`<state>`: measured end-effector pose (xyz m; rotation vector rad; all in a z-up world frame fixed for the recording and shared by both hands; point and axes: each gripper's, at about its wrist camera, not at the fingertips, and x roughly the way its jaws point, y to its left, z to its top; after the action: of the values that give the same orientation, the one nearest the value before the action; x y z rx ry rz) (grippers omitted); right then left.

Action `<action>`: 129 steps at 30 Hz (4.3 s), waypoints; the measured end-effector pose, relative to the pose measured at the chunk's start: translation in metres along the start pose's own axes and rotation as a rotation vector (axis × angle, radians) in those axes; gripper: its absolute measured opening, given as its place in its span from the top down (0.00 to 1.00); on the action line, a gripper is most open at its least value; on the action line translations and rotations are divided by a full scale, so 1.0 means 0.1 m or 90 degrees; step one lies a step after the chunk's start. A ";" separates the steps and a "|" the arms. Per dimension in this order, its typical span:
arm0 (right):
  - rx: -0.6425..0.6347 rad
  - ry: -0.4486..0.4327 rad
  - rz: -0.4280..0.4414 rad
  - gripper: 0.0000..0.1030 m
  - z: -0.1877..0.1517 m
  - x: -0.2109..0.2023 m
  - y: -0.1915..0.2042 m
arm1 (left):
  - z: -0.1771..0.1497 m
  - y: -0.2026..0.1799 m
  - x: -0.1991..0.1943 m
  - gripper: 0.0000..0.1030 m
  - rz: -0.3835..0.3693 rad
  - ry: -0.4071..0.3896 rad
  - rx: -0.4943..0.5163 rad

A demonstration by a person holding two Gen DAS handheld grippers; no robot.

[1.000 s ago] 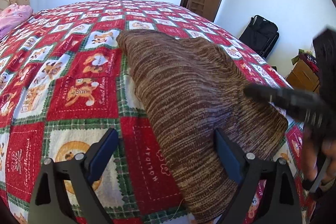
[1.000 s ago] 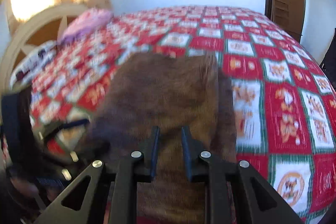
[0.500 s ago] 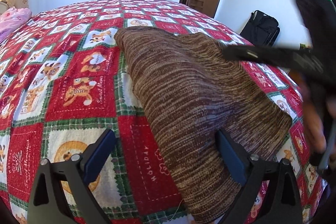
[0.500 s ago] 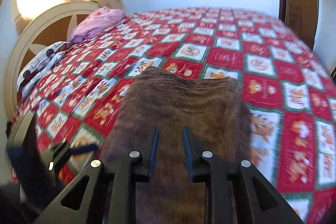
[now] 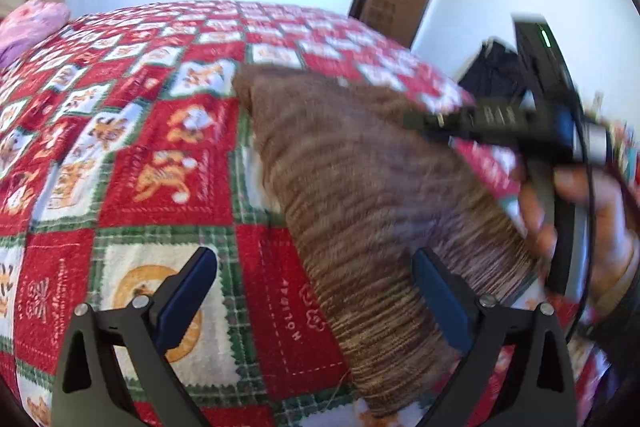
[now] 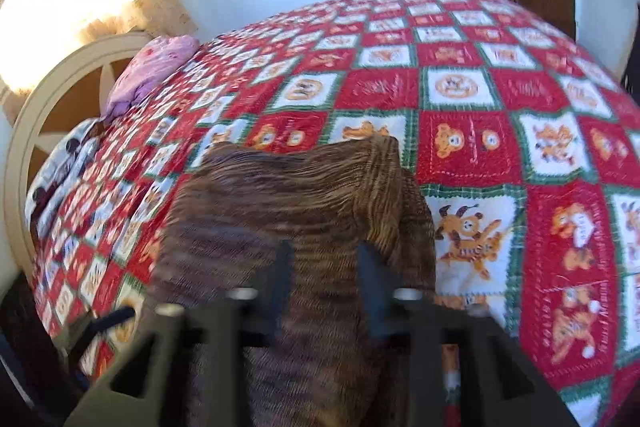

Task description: Fold small clothes

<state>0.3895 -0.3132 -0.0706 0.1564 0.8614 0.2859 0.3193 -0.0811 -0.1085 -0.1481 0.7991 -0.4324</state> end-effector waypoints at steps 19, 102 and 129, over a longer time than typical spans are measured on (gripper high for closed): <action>0.044 -0.028 -0.001 0.35 -0.40 -0.28 -0.57 | 0.15 0.08 0.12 0.00 0.037 0.025 -0.059; 0.052 0.080 0.403 0.71 -0.49 0.21 1.80 | -0.71 0.47 -1.76 0.65 0.122 -0.030 -0.048; -0.019 0.145 0.452 0.71 -0.65 0.65 3.07 | -1.14 1.14 -2.38 0.65 0.189 -0.071 -0.119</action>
<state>0.3234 -0.0001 -0.0830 0.4075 1.0057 0.9956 0.1271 0.1275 -0.0626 -0.2224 0.7372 -0.0682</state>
